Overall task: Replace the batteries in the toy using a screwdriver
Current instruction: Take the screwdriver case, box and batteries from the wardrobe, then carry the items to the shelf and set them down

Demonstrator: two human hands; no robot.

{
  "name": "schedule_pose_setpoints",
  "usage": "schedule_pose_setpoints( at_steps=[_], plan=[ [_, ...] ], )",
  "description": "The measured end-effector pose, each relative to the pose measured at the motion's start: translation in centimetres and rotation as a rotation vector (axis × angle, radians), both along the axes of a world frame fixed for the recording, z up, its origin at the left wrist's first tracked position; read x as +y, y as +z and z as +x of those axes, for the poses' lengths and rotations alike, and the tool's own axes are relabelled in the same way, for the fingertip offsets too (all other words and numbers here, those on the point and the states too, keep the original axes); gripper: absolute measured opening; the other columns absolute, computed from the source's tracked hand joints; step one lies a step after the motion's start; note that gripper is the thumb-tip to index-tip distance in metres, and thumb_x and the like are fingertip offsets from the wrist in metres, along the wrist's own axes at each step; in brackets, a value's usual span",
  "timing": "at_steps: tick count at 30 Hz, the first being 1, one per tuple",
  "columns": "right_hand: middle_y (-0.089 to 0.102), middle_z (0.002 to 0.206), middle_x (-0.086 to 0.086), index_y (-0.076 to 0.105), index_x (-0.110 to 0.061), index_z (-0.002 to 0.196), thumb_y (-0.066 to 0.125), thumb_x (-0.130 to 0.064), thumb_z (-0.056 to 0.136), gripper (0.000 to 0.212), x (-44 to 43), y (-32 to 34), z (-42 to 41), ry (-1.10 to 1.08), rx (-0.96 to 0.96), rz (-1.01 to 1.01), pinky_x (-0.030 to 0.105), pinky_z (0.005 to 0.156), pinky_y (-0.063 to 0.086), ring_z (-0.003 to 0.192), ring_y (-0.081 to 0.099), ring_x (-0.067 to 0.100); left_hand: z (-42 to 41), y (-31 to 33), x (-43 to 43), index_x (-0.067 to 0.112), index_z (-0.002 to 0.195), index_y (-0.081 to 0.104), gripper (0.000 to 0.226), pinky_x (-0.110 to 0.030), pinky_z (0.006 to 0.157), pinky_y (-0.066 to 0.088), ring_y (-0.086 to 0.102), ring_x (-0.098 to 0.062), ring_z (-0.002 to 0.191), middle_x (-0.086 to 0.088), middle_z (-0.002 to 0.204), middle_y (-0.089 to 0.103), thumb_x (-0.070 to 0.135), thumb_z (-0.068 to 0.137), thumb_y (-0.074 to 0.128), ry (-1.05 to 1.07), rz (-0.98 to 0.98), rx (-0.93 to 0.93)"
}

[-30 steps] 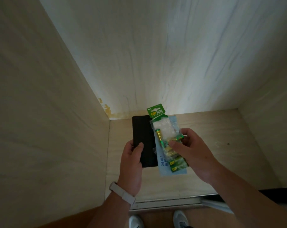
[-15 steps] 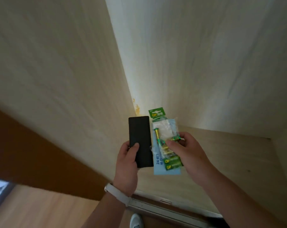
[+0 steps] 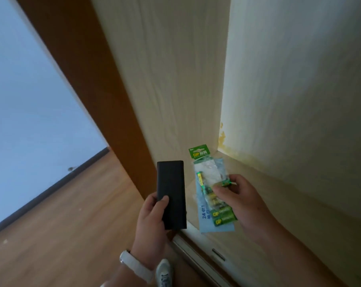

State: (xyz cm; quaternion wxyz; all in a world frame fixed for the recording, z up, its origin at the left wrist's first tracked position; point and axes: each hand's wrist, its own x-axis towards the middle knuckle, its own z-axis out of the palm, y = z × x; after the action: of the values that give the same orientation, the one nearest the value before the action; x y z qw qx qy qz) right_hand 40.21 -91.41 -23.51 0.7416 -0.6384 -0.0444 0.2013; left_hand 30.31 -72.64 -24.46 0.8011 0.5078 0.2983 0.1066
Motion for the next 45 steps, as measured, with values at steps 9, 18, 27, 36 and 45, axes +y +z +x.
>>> schedule_pose_setpoints(
  at_steps=[9, 18, 27, 36, 45],
  plan=[
    [0.076, 0.093, 0.011, 0.06, -0.016, 0.107, 0.078, -0.025, 0.079, 0.034, 9.0, 1.5, -2.7, 0.36, -0.034, -0.04, 0.04, 0.063, 0.06, 0.08, 0.075, 0.031, -8.0, 0.1, 6.0, 0.016, 0.095, 0.071, 0.013, -0.045, 0.07, 0.057, 0.066, -0.044, 0.095, -0.019, 0.1, 0.072, 0.017, 0.098, 0.058, 0.322, 0.047, 0.001],
    [0.075, 0.098, 0.006, 0.062, -0.027, 0.105, 0.08, -0.035, 0.07, 0.04, 21.8, 1.4, -4.8, 0.615, -0.028, -0.032, 0.035, 0.065, 0.06, 0.086, 0.075, 0.028, -12.7, -0.4, 15.4, 0.011, 0.101, 0.065, 0.012, -0.044, 0.07, 0.055, 0.063, -0.043, 0.093, -0.016, 0.095, 0.07, 0.014, 0.101, 0.053, 0.553, 0.046, -0.01],
    [0.075, 0.097, 0.007, 0.063, -0.032, 0.102, 0.083, -0.04, 0.067, 0.041, 34.5, 2.1, -5.5, 0.752, -0.06, -0.097, 0.035, 0.064, 0.059, 0.087, 0.075, 0.03, -15.2, -0.6, 25.5, 0.013, 0.102, 0.065, 0.012, -0.042, 0.068, 0.057, 0.064, -0.042, 0.093, -0.013, 0.097, 0.071, 0.014, 0.102, 0.053, 0.692, 0.006, -0.069],
    [0.075, 0.095, 0.009, 0.056, -0.017, 0.114, 0.08, -0.027, 0.079, 0.043, 45.1, 2.5, -8.8, 0.914, -0.071, -0.126, 0.038, 0.067, 0.061, 0.087, 0.075, 0.031, -18.9, -1.1, 33.6, 0.016, 0.098, 0.066, 0.013, -0.044, 0.074, 0.054, 0.063, -0.041, 0.098, -0.009, 0.097, 0.071, 0.013, 0.101, 0.054, 0.827, -0.019, -0.106],
    [0.075, 0.092, 0.008, 0.057, -0.018, 0.112, 0.083, -0.039, 0.066, 0.057, 54.6, 2.3, -13.6, 1.122, -0.079, -0.109, 0.034, 0.064, 0.059, 0.085, 0.075, 0.031, -24.6, -0.6, 38.0, 0.017, 0.098, 0.067, 0.014, -0.053, 0.085, 0.051, 0.062, -0.038, 0.097, -0.005, 0.093, 0.072, 0.013, 0.101, 0.054, 1.061, -0.008, -0.139]
  ],
)
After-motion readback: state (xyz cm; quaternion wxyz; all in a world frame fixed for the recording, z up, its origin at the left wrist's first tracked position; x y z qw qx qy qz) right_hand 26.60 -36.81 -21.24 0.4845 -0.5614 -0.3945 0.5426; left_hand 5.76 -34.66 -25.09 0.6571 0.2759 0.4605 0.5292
